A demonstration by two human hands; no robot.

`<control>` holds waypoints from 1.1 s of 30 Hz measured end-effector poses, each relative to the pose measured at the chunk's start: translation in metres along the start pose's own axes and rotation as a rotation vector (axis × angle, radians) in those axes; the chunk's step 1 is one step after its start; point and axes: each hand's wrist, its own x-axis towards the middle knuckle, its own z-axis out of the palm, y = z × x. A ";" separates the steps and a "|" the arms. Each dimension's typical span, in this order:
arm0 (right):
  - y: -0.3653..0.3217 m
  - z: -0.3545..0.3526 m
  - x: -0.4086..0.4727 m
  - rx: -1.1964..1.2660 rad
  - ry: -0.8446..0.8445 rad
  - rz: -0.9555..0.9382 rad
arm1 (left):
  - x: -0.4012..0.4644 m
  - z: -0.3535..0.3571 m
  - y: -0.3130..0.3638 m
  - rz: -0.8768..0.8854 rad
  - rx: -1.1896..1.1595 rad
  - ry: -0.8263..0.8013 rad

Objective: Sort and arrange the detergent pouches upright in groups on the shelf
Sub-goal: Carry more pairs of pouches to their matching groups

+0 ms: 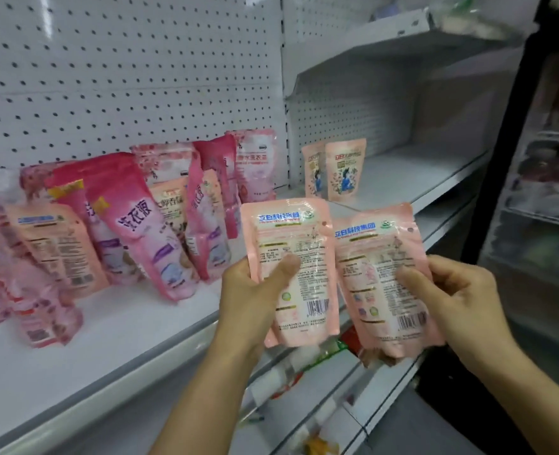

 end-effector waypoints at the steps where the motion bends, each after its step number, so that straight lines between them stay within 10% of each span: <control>1: 0.006 -0.010 0.009 0.012 -0.007 0.012 | 0.007 0.010 -0.003 -0.015 0.000 0.014; 33: 0.208 0.027 0.363 0.227 -0.398 0.071 | 0.315 0.141 -0.082 0.111 0.256 0.626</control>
